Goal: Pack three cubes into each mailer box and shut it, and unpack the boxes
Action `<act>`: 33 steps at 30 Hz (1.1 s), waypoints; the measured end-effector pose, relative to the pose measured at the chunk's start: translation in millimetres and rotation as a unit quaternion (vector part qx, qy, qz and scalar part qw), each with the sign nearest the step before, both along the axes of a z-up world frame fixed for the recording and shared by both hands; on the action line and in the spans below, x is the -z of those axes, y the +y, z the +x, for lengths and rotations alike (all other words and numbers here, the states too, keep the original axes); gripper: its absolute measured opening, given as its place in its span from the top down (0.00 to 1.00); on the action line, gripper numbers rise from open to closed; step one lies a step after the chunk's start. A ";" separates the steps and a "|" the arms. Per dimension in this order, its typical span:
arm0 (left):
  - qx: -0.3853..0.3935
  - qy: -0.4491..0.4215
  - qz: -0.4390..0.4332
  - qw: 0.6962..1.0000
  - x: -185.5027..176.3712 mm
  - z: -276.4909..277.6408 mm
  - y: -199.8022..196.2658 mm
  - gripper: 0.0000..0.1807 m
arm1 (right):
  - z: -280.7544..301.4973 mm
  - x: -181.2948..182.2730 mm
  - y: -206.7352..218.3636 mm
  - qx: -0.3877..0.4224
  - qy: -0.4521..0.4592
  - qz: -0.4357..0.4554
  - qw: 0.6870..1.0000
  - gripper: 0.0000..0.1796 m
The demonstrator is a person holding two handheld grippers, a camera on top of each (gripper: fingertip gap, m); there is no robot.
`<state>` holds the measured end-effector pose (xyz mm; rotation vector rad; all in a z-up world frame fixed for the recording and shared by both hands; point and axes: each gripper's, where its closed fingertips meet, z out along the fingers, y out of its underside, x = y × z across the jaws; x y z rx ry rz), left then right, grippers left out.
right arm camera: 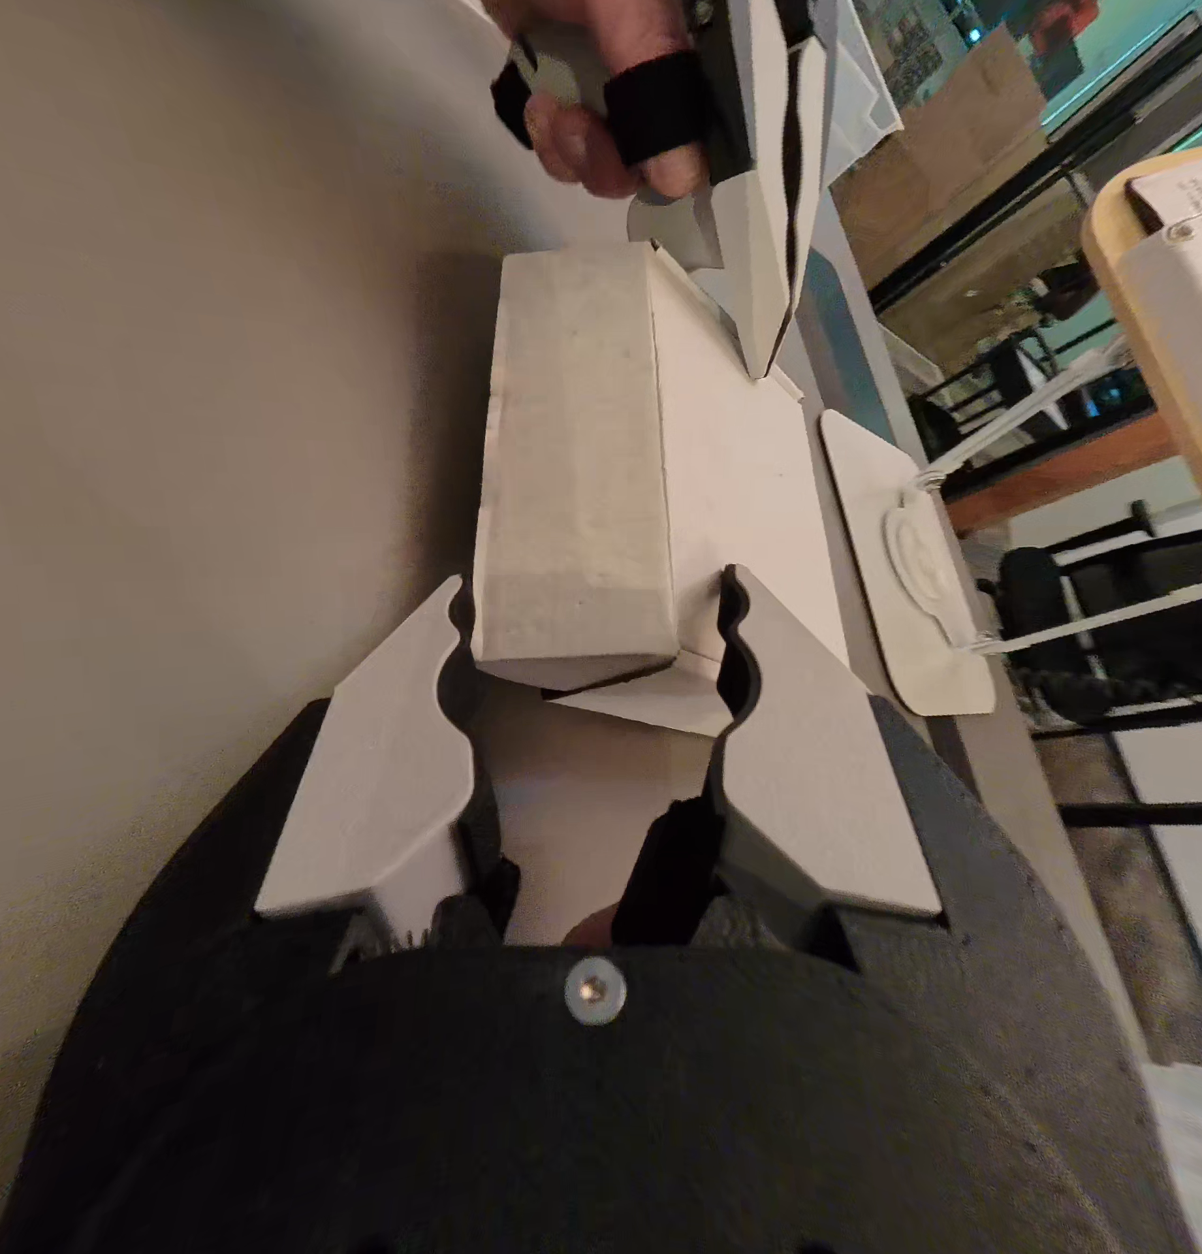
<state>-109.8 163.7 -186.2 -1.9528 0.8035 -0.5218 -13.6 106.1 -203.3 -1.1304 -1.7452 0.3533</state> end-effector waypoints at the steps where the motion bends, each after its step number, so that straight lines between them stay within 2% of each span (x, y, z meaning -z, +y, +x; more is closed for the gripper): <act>1: -0.004 -0.006 0.005 1.000 -0.1 0.2 -0.6 1.00 | 0.8 -1.3 -1.0 -0.006 0.007 -0.017 1.000 0.60; 4: -0.005 0.000 0.016 1.000 1.3 0.4 -3.0 1.00 | 2.5 -5.7 -5.4 -0.014 0.029 -0.074 0.997 0.60; 5: -0.001 0.017 0.020 1.000 3.1 -1.7 -3.8 1.00 | 3.2 -9.6 -6.7 -0.018 0.041 -0.093 0.995 0.63; 6: 0.000 0.025 0.025 0.999 3.9 -3.4 -4.0 1.00 | 4.6 -15.7 -5.6 -0.018 0.060 -0.112 0.992 0.87; 7: 0.003 0.019 0.025 0.999 3.8 -2.8 -5.2 1.00 | 6.6 -20.2 0.0 -0.009 0.076 -0.126 0.989 0.91; 10: 0.007 0.021 0.045 0.999 3.9 -0.9 -5.4 1.00 | 11.3 -23.7 13.4 0.013 0.081 -0.099 0.992 0.93; 12: 0.015 0.034 0.043 0.998 3.9 -1.0 -5.4 1.00 | 11.0 -20.2 18.7 0.030 0.061 -0.056 0.996 0.90; 16: 0.017 0.035 0.048 0.998 3.5 -1.3 -3.2 1.00 | 7.6 -31.6 24.4 0.049 0.050 0.034 0.997 0.98; 24: 0.010 0.022 0.063 0.998 -5.8 -13.2 -16.7 1.00 | 11.2 -42.5 22.5 0.052 0.039 0.007 0.998 0.99; 33: 0.031 0.041 0.073 0.996 1.8 -4.9 -26.8 1.00 | 13.6 -60.5 28.0 0.061 0.060 -0.015 0.996 0.99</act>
